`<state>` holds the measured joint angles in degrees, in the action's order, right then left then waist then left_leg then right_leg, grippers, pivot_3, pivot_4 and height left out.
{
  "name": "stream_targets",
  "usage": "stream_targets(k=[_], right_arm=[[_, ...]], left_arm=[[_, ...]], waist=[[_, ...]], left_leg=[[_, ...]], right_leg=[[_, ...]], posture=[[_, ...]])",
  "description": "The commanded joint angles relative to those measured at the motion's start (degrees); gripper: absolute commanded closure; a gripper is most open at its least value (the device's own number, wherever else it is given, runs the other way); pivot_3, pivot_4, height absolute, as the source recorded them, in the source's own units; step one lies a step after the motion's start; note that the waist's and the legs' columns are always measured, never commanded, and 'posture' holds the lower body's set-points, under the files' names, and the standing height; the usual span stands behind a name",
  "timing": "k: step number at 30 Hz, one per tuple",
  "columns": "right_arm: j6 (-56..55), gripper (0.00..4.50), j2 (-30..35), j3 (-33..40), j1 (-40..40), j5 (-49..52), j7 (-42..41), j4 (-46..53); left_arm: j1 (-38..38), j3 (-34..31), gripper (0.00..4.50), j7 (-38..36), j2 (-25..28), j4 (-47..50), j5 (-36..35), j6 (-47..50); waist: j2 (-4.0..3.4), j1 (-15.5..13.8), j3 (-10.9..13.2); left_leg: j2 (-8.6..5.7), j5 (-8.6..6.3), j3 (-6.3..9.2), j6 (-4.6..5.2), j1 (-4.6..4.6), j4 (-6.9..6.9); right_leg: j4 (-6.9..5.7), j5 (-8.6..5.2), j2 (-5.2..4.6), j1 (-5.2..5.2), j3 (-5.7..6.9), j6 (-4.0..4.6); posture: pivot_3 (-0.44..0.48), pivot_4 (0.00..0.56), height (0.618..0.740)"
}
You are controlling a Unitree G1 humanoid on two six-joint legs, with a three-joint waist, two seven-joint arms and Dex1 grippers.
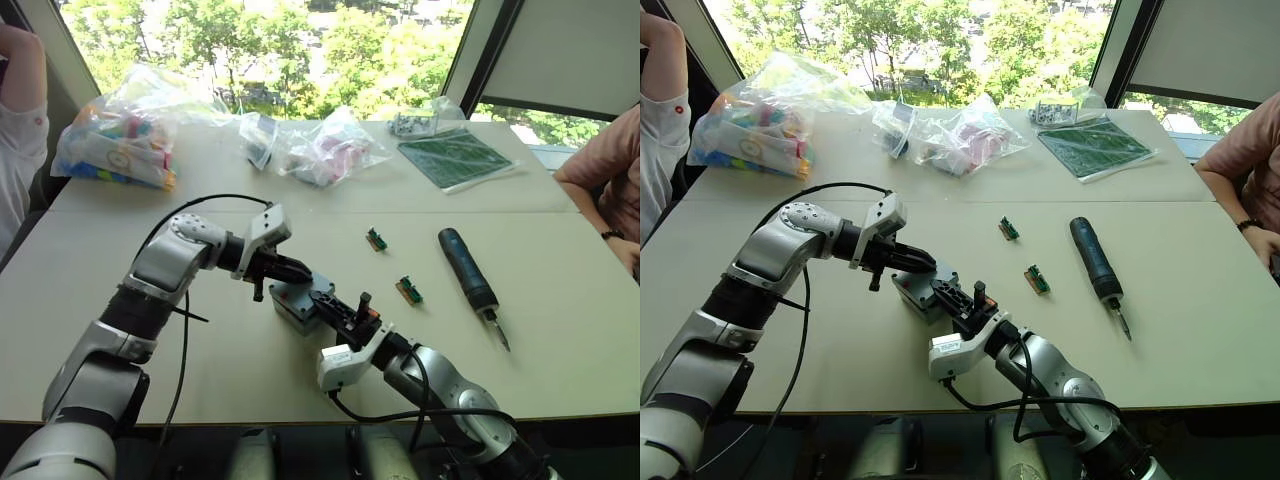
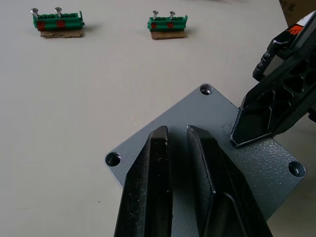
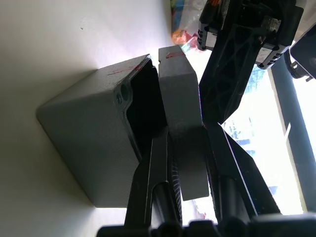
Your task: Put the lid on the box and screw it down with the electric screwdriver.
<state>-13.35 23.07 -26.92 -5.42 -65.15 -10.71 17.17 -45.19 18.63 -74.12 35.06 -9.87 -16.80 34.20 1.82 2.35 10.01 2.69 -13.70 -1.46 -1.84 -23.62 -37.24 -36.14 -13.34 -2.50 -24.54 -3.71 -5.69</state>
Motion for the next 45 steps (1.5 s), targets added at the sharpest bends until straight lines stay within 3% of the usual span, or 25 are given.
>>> stream_targets(k=[1, 24, 25, 31, 38, 45], right_arm=[[0.5, 4.31, 0.0, -0.8, 0.4, -0.7, -0.7, 0.6], [1.1, 4.31, 1.7, -0.8, 5.2, -0.9, -0.8, 1.0], [0.9, 3.31, 1.9, -0.5, 5.1, -0.4, -0.9, 1.2], [0.0, 1.31, 3.7, 1.4, 4.8, 0.6, -0.2, 1.7], [-3.3, 1.31, 9.3, 6.3, 5.8, 6.4, -1.1, 7.3], [-6.3, 1.31, 12.2, 8.2, 5.8, 12.2, -4.2, 9.5]], left_arm=[[1.3, 1.1, 3.93, -1.0, 0.8, 1.1, 2.1, -2.7], [8.0, 8.3, 3.93, -1.0, -0.9, 2.8, 11.4, -11.3], [8.6, 8.8, 3.99, -0.8, -0.7, 2.9, 12.2, -11.7], [11.0, 10.7, 3.99, 0.5, -0.5, 2.5, 15.9, -13.4], [14.2, 12.4, 3.99, 5.5, -2.2, -0.7, 19.7, -15.4], [15.4, 13.0, 3.99, 8.6, -4.7, -4.9, 22.1, -18.8]], waist=[[0.0, 0.0, 0.0], [0.12, -1.5, -1.9], [0.11, -1.5, -1.9], [0.31, -1.4, -2.4], [0.16, -1.9, -2.7], [0.07, -1.7, -2.8]], left_leg=[[0.0, 0.0, 0.0, 0.0, 0.01, 0.0], [0.0, -0.06, -0.06, 0.1, 0.44, 0.02], [0.0, -0.09, -0.06, 0.14, 0.48, 0.03], [0.01, -0.42, -0.08, 0.56, 1.57, 0.14], [-0.03, -0.7, -0.07, 0.37, 2.2, 0.18], [-0.32, -0.77, 0.02, 0.38, 2.18, 0.21]], right_leg=[[0.0, 0.0, 0.0, 0.01, 0.0, 0.0], [0.03, -0.2, -0.06, 0.47, 0.01, 0.18], [0.03, -0.23, -0.06, 0.51, 0.01, 0.21], [0.13, -0.64, -0.14, 1.28, 0.04, 0.43], [0.21, -0.97, -0.32, 1.94, 0.03, 0.43], [0.86, -1.04, -0.95, 2.3, 0.0, 0.36]], posture=[[0.0, 0.15, 0.74], [0.0, 0.15, 0.74], [0.0, 0.15, 0.74], [0.0, 0.15, 0.74], [0.0, 0.15, 0.74], [0.0, 0.15, 0.74]])
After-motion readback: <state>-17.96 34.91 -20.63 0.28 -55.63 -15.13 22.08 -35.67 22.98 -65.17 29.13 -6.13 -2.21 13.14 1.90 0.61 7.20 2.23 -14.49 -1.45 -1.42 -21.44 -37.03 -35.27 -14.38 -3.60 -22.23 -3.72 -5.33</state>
